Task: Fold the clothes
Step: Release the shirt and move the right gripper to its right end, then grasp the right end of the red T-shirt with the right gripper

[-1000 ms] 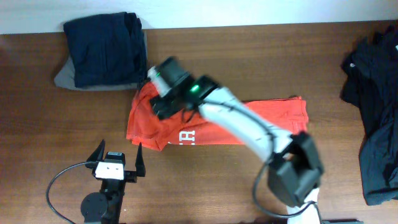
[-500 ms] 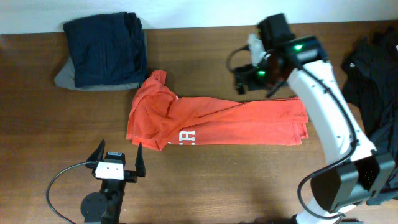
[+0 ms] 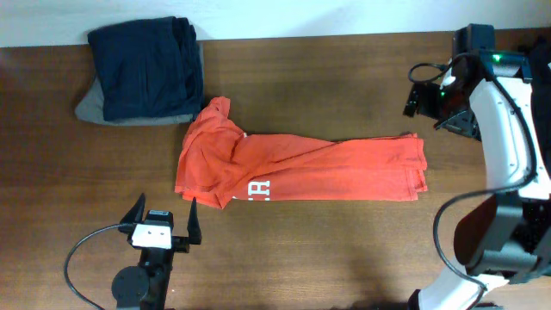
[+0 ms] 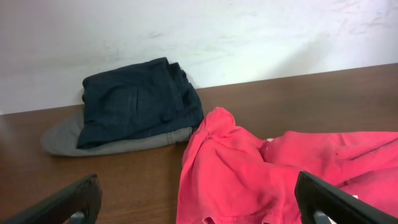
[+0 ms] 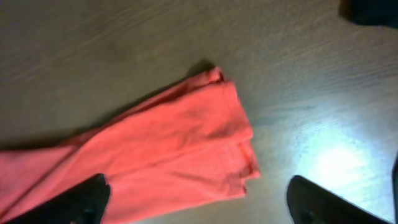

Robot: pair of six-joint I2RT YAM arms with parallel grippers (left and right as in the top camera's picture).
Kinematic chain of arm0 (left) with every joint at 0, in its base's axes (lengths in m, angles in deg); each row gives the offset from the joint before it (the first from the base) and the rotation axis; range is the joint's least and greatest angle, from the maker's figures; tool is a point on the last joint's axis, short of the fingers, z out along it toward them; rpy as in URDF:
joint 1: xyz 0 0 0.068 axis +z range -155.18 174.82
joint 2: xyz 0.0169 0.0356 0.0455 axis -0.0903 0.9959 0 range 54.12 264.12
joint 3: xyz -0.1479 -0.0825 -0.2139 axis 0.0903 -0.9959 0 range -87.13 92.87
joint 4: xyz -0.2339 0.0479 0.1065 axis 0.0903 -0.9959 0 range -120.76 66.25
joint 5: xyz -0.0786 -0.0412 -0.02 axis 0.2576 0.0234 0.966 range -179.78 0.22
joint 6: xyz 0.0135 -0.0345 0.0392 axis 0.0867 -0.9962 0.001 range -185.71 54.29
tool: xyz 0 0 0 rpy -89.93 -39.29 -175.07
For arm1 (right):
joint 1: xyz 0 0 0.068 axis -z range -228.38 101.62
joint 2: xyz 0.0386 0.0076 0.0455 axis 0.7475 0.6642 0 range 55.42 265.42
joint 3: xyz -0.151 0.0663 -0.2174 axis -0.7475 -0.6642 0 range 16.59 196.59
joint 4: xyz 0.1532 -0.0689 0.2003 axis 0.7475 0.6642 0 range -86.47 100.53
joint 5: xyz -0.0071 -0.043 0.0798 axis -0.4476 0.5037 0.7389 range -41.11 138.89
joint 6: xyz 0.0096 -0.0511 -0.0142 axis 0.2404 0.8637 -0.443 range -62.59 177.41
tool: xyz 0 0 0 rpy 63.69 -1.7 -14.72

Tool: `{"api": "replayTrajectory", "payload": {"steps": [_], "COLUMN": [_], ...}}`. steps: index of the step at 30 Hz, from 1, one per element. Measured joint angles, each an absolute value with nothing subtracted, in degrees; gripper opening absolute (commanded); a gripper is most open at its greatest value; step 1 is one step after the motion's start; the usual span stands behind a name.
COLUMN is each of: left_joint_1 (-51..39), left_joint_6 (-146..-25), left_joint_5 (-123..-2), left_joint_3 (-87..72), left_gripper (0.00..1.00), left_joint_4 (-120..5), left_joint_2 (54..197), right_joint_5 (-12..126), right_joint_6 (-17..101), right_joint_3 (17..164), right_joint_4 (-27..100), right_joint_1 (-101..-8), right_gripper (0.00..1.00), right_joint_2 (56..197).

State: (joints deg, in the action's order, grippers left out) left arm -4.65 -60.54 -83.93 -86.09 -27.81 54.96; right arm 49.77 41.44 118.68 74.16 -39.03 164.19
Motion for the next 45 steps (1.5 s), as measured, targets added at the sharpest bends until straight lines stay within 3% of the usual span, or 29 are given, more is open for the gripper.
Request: {"api": "replayTrajectory", "payload": {"steps": [11,23,30,41,45], "left_joint_1": [-4.65,-4.65,-4.65,-4.65,-4.65], "left_joint_6": [-60.54,-60.51,-60.51,-60.51,-60.54], "left_joint_5": [-83.91,-83.93,-83.93,-83.93,-83.93], "left_joint_3": [-86.09,-86.09,-86.09,-86.09,-86.09], "left_gripper": [0.99,0.99,0.99,0.99,0.99], "left_joint_4": [-27.81,-27.81,-27.83,-27.81,-27.81], "left_joint_2": [54.96,54.96,54.96,54.96,54.96], "right_joint_5": [49.77,47.32,46.56,46.3,46.3], "right_joint_6": [43.32,51.76,53.86,54.23,54.49], "right_joint_3": [118.41,118.37,118.37,118.37,118.37], "right_joint_4": [66.89,63.06,62.58,62.54,62.6], "right_joint_1": [-38.38,-38.38,-38.38,-38.29,-38.03], "right_gripper": [0.82,0.86,0.67,0.68,0.56], "right_joint_2": [171.51,180.76,183.01,184.58,185.26]}}
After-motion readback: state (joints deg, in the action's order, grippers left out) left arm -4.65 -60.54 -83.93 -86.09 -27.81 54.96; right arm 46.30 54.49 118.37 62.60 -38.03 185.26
